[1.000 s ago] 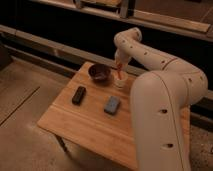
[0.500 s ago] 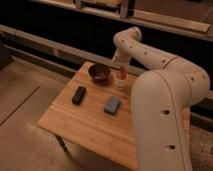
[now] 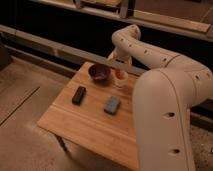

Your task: Place the pepper in the ceramic cup

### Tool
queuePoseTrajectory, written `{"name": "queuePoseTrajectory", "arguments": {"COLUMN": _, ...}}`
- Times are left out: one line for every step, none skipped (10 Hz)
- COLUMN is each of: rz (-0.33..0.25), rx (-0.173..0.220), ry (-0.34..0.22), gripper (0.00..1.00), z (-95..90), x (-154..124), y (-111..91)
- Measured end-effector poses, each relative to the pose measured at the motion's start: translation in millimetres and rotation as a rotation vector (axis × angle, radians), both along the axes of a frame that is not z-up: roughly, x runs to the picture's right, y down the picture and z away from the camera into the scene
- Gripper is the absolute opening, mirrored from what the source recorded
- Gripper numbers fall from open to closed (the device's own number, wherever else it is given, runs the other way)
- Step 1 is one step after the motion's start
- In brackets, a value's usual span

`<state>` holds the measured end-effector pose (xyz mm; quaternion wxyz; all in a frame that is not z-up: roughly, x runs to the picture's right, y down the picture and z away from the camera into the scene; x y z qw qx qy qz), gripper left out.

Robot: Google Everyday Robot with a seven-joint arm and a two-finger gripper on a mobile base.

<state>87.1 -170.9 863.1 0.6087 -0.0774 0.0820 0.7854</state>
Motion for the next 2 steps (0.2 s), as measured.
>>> {"name": "queuePoseTrajectory", "arguments": {"rz": -0.001, "rx": 0.002, "ry": 0.0, "gripper": 0.78, "z": -0.8, "x": -0.6, "y": -0.6}}
{"name": "queuePoseTrajectory", "arguments": {"rz": -0.001, "rx": 0.001, "ry": 0.001, "gripper": 0.78, "z": -0.7, "x": -0.1, "y": -0.5}}
